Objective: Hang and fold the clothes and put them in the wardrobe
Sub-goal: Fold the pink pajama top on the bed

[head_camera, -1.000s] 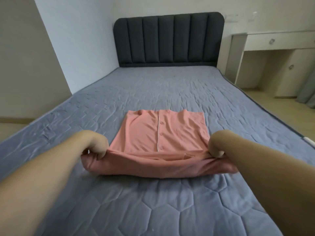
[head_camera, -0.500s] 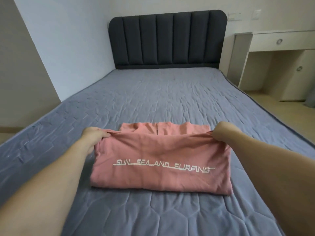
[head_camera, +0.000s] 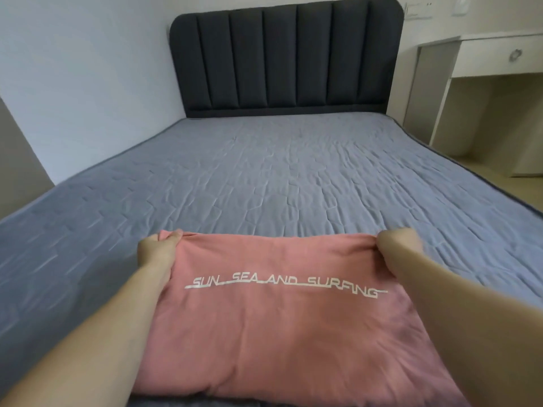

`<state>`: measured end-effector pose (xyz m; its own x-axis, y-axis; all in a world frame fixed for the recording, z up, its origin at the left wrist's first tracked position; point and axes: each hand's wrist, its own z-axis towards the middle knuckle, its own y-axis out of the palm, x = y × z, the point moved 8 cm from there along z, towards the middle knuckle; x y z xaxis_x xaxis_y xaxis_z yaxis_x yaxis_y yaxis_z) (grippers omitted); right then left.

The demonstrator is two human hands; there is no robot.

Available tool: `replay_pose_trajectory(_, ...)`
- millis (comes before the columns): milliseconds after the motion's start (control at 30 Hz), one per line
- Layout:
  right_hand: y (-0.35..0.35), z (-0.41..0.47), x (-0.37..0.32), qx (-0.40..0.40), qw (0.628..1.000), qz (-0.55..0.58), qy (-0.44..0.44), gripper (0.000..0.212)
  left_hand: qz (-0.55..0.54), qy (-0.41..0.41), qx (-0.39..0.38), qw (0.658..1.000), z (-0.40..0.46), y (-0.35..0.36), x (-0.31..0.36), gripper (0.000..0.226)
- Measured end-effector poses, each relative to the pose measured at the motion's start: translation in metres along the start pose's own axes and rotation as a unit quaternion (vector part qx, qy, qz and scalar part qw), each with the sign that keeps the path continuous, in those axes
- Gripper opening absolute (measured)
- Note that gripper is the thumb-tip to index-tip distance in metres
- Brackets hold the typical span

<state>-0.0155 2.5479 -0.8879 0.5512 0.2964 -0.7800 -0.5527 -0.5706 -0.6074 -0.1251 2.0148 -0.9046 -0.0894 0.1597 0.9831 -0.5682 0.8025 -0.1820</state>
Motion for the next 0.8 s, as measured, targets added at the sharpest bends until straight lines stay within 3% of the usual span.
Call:
replay_pose_trajectory(233,0.016,0.005,0.012,0.068,0.985,-0.129,-0.093,0.035,0.114,0.041,-0.003,0.993,0.031,0.020,-0.029,0.029)
replay_pose_trajectory(400,0.014,0.004,0.014,0.097,0.973,-0.172,-0.123,0.032,0.249,0.094,0.007,0.964,0.022,0.023,-0.015,0.031)
replay_pose_trajectory(533,0.022,-0.020,-0.008,0.143,0.897,-0.336,-0.249,0.026,0.403,0.134,0.028,0.905,-0.020,0.027,0.006,0.040)
replay_pose_trajectory(633,0.024,-0.044,-0.029,0.152,0.869,-0.298,-0.365,0.036,0.411,0.272,0.058,0.869,-0.065,0.035,0.053,0.036)
replay_pose_trajectory(667,0.030,-0.059,-0.037,0.139,0.855,-0.265,-0.424,0.041,0.399,0.352,0.018,0.847,-0.088,0.051,0.067,0.039)
replay_pose_trajectory(733,0.058,-0.090,-0.047,0.057,0.804,-0.261,-0.531,0.052,0.412,0.452,-0.148,0.777,-0.138,0.093,0.067,0.054)
replay_pose_trajectory(800,0.089,-0.095,-0.037,-0.064,0.798,-0.298,-0.520,0.054,0.459,0.402,-0.310,0.729,-0.165,0.120,0.033,0.070)
